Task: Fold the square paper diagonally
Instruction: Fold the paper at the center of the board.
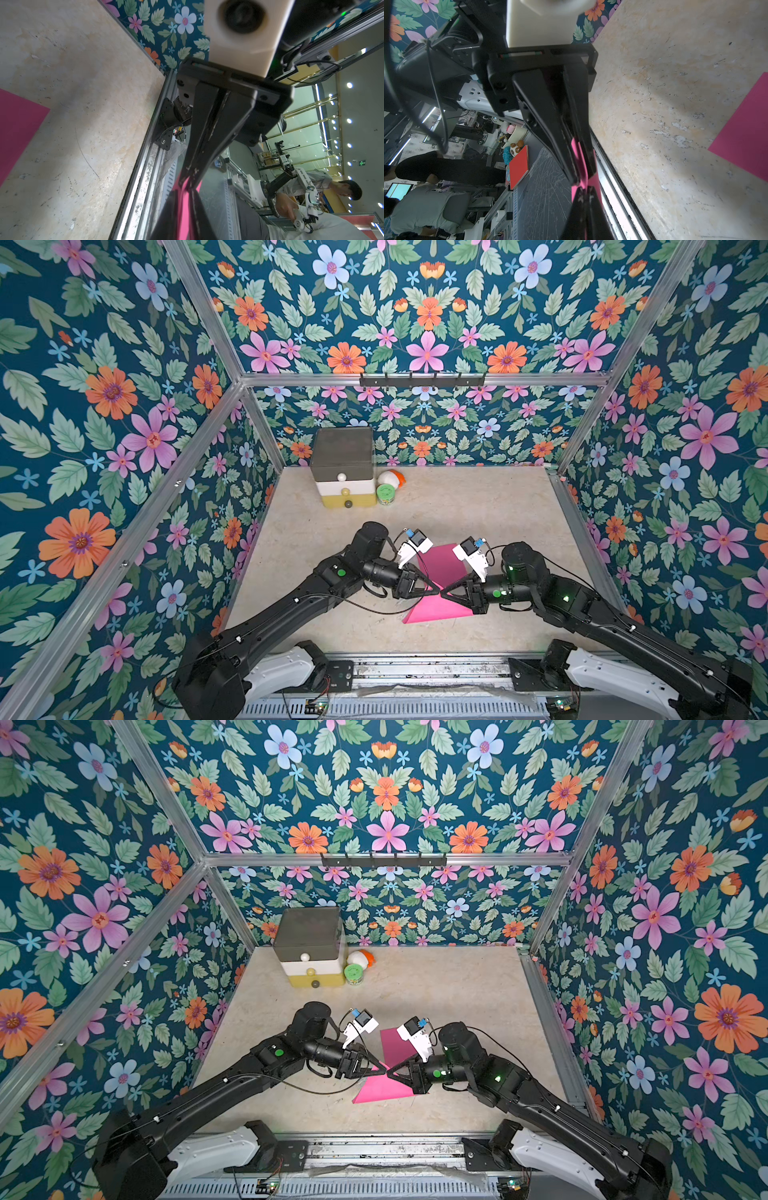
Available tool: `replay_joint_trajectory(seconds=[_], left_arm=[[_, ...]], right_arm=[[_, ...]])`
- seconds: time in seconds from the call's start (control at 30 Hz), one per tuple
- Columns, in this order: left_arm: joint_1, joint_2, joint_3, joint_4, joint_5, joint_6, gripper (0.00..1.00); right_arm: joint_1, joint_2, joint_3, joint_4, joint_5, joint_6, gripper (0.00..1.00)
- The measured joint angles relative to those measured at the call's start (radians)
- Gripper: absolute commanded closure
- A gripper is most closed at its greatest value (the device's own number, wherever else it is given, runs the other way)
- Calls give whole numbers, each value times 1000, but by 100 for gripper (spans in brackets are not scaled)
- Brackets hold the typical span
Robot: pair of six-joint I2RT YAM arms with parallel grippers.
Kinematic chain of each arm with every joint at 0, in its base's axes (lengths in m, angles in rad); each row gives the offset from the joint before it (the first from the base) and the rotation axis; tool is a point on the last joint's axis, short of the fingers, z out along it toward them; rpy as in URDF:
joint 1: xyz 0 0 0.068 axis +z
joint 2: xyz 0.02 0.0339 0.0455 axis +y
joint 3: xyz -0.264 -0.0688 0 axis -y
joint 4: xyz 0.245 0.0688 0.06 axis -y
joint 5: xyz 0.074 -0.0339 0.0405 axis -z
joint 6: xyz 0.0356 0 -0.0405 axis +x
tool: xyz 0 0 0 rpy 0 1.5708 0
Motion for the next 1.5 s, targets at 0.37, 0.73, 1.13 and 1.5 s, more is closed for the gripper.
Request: replay_joint_trajectory(seconds=[0.37,0.73,1.13,1.5], left_arm=[[22,-145,-258,496,-77,-299,50],[11,-101,-315,829,-100,-463,49],[7,-243,-318,573,-271,-359,49],[-44,-175,-436,521,-507,-366,49]], right_arm=[[0,-64,-76,112,2,78,100],[0,-92,-94,171,-5,111,100],[0,-80,-130,184,26,128,100],[-5,-67,-326,309,195,200,100]])
